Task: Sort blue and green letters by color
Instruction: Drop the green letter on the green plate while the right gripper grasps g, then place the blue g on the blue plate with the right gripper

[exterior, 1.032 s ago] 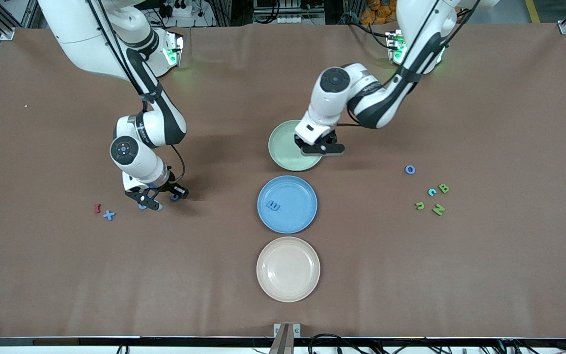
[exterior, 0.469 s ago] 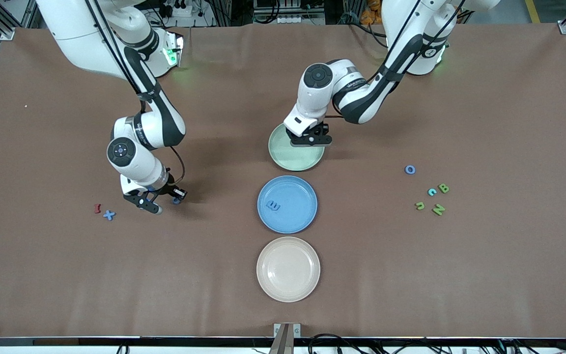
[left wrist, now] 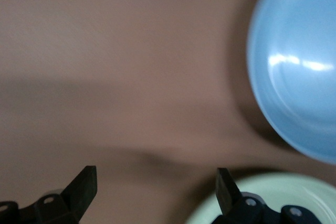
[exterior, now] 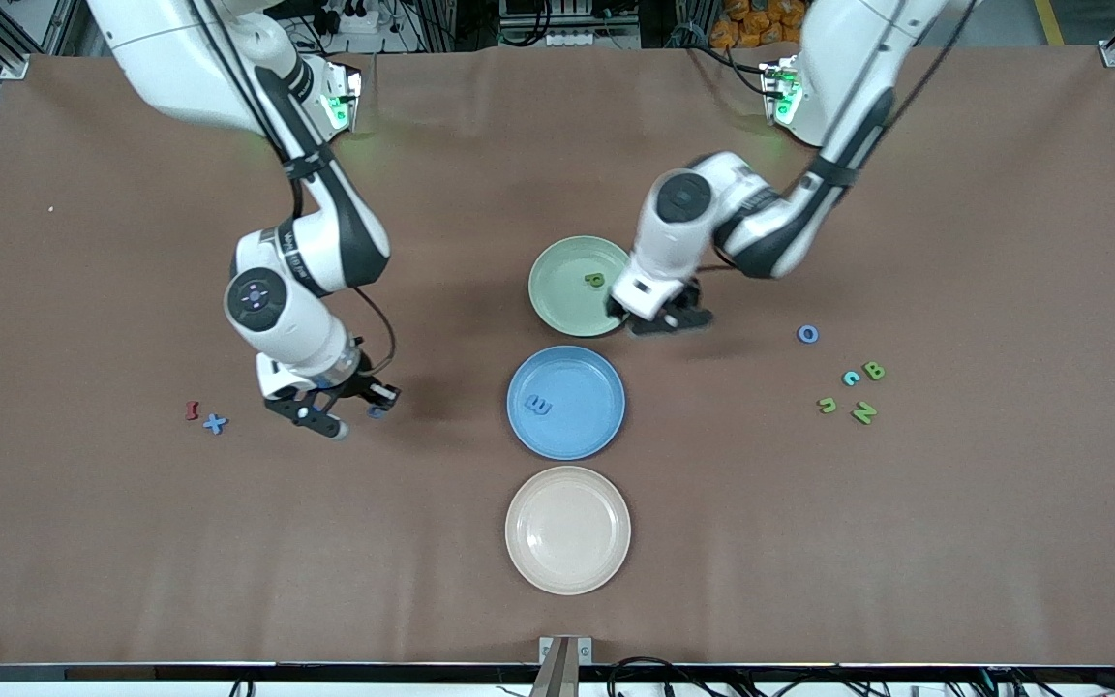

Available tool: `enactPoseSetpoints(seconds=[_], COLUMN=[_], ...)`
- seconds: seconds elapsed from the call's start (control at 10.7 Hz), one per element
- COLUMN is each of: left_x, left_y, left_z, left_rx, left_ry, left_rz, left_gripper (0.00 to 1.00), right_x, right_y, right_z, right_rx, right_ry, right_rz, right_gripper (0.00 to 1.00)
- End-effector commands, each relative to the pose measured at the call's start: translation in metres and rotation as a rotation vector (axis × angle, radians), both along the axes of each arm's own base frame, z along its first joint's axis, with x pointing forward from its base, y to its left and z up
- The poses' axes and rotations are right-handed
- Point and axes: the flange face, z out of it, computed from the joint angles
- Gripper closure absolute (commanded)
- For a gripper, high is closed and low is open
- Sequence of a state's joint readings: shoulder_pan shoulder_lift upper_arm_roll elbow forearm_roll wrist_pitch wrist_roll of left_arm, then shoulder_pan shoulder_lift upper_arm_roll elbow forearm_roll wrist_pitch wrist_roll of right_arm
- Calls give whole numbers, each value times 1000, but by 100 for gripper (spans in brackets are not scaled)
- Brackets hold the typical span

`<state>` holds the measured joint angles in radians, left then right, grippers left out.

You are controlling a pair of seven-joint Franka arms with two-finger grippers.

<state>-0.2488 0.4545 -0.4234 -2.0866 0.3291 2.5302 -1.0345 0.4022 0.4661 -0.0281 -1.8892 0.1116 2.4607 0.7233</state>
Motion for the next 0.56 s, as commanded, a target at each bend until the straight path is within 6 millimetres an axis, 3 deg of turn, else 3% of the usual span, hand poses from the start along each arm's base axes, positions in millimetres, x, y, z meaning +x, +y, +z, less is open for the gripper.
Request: enactPoseSetpoints(seconds=[0.0, 0.47], left_x=[53, 96], left_y=[81, 181], left_z=[12, -3], left_rx=[32, 55], left_ry=[-26, -14], left_rz=[6, 134], left_gripper=[0, 0], right_x=[7, -11], right_y=[82, 183], right_z=[6, -4], right_rx=[48, 97], right_ry=[-25, -44], right_rz=[-41, -101], right_gripper=[100, 100])
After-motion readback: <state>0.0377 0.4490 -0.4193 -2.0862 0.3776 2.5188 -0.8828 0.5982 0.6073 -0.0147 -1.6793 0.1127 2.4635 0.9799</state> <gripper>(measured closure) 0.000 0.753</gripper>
